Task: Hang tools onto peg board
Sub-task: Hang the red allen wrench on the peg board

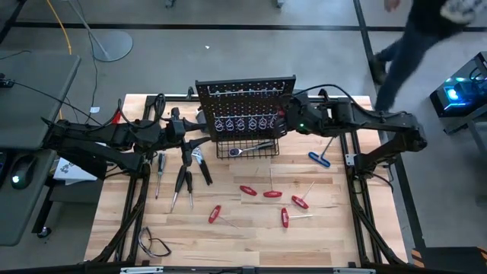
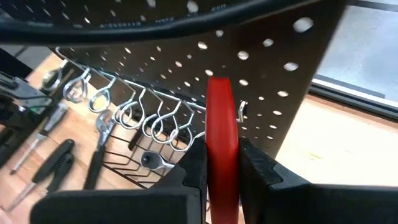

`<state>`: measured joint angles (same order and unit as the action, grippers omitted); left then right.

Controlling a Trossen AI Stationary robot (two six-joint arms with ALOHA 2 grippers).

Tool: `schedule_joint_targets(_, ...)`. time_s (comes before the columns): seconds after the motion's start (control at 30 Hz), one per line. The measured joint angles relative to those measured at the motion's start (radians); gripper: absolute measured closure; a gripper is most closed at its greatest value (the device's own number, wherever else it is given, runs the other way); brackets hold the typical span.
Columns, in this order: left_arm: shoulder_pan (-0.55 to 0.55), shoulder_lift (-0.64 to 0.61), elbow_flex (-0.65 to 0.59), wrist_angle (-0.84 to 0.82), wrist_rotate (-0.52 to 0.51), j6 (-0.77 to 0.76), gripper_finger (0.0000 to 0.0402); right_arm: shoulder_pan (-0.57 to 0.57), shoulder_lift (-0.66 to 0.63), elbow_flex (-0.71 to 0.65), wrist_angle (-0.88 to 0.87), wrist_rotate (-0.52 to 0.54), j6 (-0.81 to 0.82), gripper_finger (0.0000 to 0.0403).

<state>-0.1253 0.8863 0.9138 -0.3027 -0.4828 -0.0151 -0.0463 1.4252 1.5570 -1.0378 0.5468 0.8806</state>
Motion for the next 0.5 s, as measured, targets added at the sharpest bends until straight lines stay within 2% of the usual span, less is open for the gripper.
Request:
schedule_joint_targets(0.23, 0.0, 0.0, 0.0, -0.001, 0.0, 0.0, 0.0222, 0.0, 0.015, 0.0, 0.014, 0.001, -0.045, 0.0355)
schedule_joint_targets(0.5, 0.0, 0.0, 0.0, -0.024, 0.0, 0.008, 0.0222, 0.0, 0.015, 0.0, 0.027, 0.0, -0.053, 0.0206)
